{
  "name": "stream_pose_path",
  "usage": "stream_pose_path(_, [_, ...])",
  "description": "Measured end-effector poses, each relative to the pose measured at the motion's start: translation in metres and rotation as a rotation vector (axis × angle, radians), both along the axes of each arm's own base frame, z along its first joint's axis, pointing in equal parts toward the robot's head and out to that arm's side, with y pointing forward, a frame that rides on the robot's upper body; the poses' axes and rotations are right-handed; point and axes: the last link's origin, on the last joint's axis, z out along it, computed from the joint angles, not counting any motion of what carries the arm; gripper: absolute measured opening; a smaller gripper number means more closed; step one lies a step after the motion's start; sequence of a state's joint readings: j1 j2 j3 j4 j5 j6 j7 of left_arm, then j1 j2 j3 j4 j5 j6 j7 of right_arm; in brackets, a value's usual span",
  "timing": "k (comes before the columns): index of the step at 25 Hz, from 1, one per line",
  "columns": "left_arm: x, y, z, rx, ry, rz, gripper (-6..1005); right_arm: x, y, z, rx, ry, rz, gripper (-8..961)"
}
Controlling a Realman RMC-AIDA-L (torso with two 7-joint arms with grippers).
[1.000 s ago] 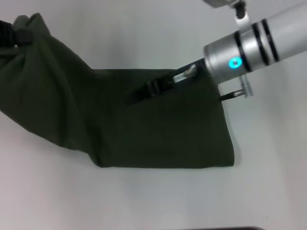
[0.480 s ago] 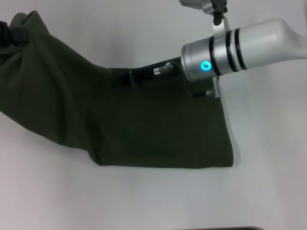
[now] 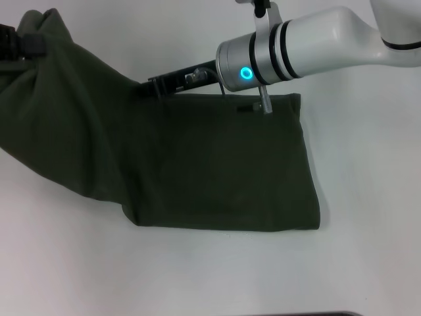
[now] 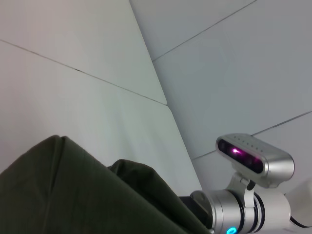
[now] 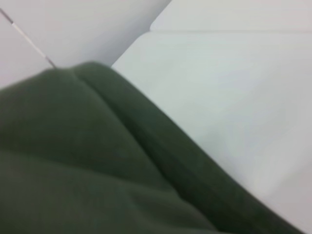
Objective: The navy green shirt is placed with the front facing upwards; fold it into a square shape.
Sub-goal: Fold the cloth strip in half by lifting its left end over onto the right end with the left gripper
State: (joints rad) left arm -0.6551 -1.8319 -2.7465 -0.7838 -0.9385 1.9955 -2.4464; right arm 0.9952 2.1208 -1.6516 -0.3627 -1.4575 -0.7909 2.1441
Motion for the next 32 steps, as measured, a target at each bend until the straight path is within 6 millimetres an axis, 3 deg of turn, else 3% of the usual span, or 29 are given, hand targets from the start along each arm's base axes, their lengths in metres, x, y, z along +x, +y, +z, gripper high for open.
stream_pose_path(10, [0.009,0.004,-0.01,-0.007,-0.01,-0.04,72,0.002,0.004,-0.005,0.058,-0.008,-0.03,22])
stream_pose_path(24, [0.008,0.003,-0.017,-0.005,-0.022,-0.037,77,0.01,-0.022,0.003,-0.107,0.085,-0.036,22])
stream_pose_path(32, [0.017,0.003,-0.022,0.0,-0.043,-0.07,80,0.01,-0.011,-0.004,-0.006,0.04,-0.042,21])
